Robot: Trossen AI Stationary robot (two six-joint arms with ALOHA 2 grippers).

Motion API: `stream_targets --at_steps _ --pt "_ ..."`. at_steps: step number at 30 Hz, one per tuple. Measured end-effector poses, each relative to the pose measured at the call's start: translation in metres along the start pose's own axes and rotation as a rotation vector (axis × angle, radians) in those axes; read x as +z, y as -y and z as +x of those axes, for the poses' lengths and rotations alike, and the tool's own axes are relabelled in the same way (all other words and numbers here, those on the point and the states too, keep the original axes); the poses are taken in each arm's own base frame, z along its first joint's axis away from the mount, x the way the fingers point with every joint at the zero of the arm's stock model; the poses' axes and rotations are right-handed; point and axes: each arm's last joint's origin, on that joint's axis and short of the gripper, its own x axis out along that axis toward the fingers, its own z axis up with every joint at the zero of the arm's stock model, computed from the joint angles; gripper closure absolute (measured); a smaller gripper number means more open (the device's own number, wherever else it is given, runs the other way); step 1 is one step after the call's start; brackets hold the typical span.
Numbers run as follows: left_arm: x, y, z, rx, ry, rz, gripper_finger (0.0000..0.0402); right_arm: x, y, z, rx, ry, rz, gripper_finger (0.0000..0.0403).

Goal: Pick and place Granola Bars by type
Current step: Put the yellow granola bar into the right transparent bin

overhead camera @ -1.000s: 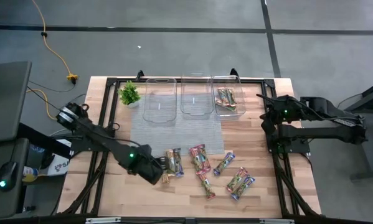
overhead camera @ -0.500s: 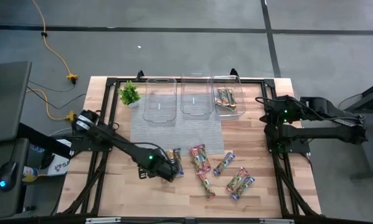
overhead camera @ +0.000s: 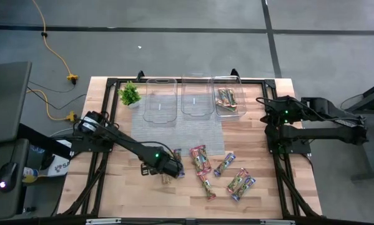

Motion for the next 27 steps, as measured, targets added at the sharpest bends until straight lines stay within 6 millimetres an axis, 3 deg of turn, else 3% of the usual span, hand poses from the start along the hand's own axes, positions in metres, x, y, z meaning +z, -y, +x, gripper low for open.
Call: stream_targets --at_steps 23,27 --pt "0.0062 -0.0018 0.0085 0.019 -0.040 0.059 0.0207 0.0001 0.0002 0.0000 -0.006 0.002 0.045 0.0403" --pt "0.0058 -0.0014 0.0086 0.016 -0.047 0.064 0.0222 0.0001 0.0002 0.0000 -0.008 0.003 0.044 0.0403"
